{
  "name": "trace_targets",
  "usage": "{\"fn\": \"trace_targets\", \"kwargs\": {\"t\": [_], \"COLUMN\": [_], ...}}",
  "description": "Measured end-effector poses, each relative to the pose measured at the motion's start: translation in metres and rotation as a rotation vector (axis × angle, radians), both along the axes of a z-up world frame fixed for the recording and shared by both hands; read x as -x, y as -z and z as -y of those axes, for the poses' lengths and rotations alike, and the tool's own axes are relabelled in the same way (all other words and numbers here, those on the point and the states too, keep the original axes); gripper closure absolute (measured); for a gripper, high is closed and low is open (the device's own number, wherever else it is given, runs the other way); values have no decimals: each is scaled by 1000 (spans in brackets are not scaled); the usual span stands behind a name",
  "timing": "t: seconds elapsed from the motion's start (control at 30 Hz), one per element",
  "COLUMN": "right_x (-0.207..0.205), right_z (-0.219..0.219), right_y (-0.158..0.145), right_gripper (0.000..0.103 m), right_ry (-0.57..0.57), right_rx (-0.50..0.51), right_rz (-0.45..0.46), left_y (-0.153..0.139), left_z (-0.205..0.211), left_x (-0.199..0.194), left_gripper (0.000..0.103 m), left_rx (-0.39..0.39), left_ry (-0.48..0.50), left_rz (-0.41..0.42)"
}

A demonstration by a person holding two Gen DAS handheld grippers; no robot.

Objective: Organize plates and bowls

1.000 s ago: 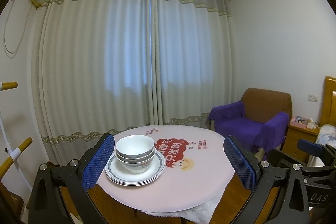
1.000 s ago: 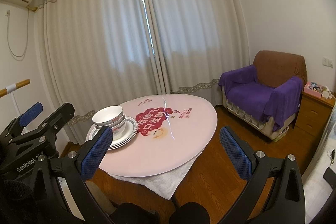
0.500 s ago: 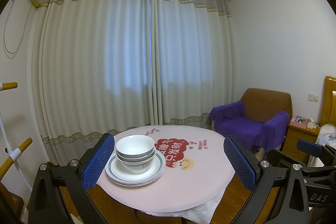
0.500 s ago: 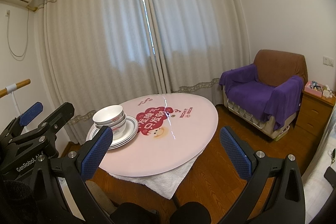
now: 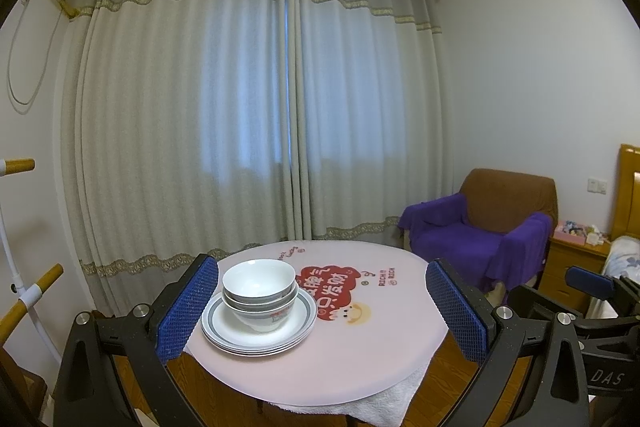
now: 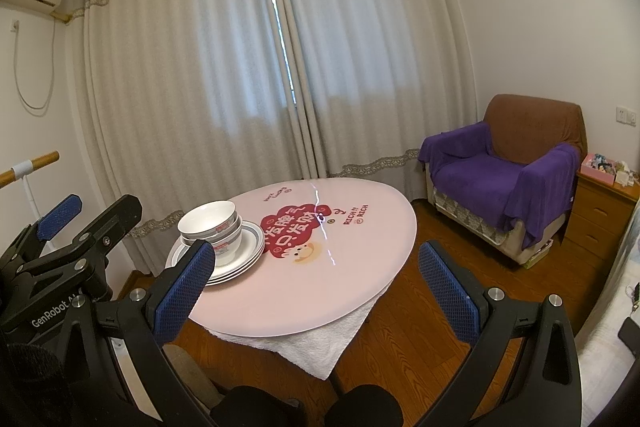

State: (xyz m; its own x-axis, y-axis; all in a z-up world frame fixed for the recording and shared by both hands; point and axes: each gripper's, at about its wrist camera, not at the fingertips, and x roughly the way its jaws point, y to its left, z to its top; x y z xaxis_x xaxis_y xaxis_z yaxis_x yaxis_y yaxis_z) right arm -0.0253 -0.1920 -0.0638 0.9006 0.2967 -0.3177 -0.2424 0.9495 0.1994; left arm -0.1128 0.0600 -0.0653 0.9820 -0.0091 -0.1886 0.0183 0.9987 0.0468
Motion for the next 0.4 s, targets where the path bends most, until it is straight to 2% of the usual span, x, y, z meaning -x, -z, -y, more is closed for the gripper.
{"fn": "trace_targets", "kwargs": {"t": [0.4], "right_x": [-3], "right_z": [3], "right_y": [7], "right_gripper": [0], "right_ry": [11], "right_rx": [-26], "right_rz": [-8], "left_y": [2], "left_z": [17], "left_x": [-3], "left_gripper": [1], "left_rx": [-26], "left_ry": [0], "left_rz": [2]}}
